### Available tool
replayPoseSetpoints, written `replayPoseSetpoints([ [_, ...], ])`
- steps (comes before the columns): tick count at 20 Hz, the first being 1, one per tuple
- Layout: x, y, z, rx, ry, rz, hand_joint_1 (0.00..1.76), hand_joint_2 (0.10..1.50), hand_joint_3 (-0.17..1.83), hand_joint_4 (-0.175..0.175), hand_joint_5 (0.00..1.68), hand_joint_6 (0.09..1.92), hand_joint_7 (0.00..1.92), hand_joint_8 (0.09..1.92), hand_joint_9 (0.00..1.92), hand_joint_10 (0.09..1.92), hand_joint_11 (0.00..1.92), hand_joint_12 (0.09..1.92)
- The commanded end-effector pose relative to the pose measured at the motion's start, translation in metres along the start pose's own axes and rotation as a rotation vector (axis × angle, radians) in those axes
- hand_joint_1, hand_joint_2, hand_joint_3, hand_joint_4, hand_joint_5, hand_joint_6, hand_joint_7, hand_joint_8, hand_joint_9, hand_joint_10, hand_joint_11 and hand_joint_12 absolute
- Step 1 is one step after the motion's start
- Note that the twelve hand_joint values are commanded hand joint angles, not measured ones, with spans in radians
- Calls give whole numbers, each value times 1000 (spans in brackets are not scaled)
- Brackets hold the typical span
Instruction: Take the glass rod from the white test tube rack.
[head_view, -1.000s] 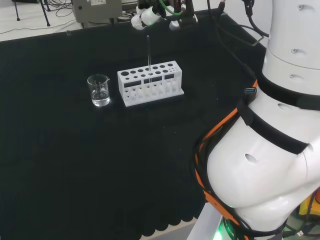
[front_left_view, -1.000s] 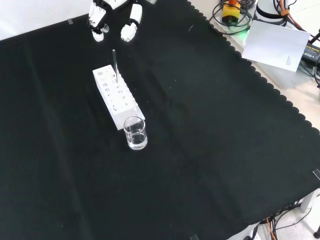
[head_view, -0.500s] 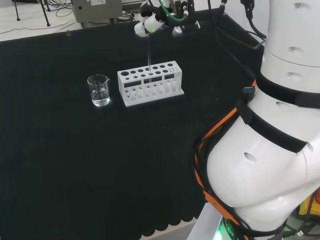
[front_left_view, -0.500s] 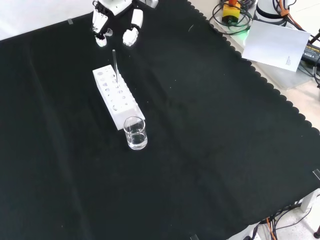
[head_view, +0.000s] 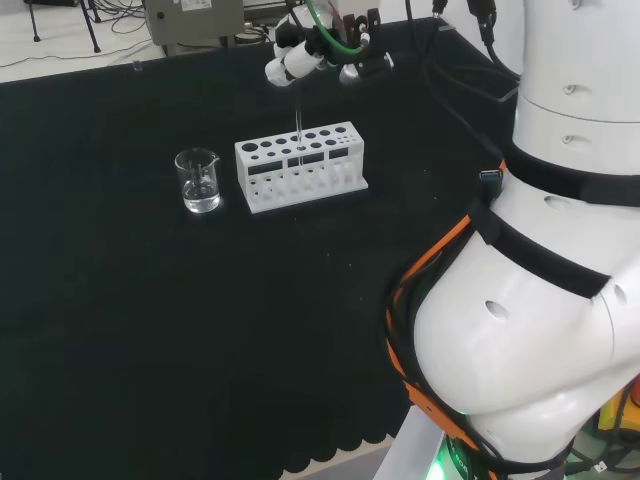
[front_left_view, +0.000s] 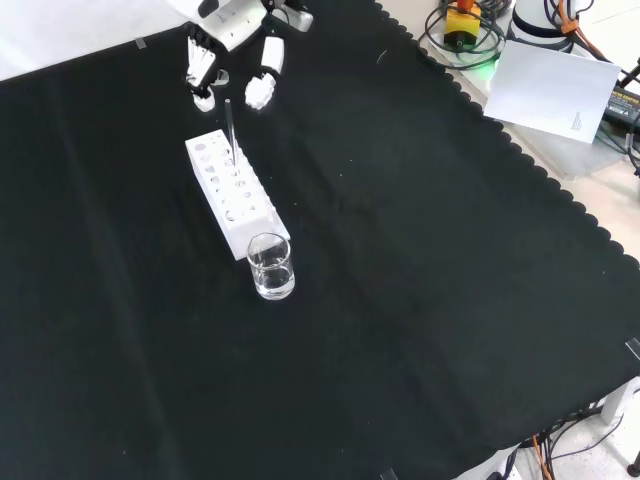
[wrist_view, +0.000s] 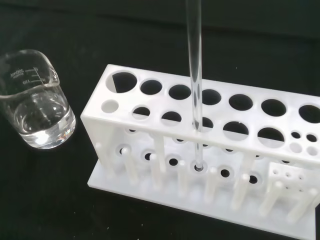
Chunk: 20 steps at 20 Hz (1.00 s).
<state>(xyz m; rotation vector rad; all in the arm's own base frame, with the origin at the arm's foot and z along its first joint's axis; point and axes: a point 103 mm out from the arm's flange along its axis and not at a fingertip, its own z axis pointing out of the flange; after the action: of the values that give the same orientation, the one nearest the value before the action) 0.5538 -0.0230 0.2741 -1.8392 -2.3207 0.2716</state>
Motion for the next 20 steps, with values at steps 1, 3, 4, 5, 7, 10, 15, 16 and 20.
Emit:
replayPoseSetpoints([
  [1,0,8,6,2,-13,-17,460,967,411,-175,292,1020,709,1284,1065,1437,1147,1505],
  [3,-4,7,8,2,-10,-16,472,967,411,-173,313,1047,714,1301,1088,1447,1187,1517],
  [4,-5,7,9,2,-7,-17,478,967,411,-173,325,1057,715,1307,1099,1452,1205,1524],
  [5,-6,7,10,4,-8,-19,485,966,411,-173,335,1066,716,1312,1109,1458,1222,1531],
  [7,-8,6,12,6,-12,-18,502,964,410,-174,359,1081,716,1320,1132,1468,1256,1544],
  [10,-10,6,13,11,-18,-15,520,962,409,-175,398,1098,712,1333,1161,1471,1313,1585],
  [15,-11,7,15,17,-23,-7,565,954,406,-175,438,1116,706,1347,1201,1469,1390,1622],
  [16,-12,7,15,18,-23,-6,589,950,405,-175,452,1119,704,1351,1211,1467,1403,1619],
  [20,-13,8,17,19,-20,-5,654,938,404,-175,509,1127,709,1361,1242,1468,1447,1618],
])
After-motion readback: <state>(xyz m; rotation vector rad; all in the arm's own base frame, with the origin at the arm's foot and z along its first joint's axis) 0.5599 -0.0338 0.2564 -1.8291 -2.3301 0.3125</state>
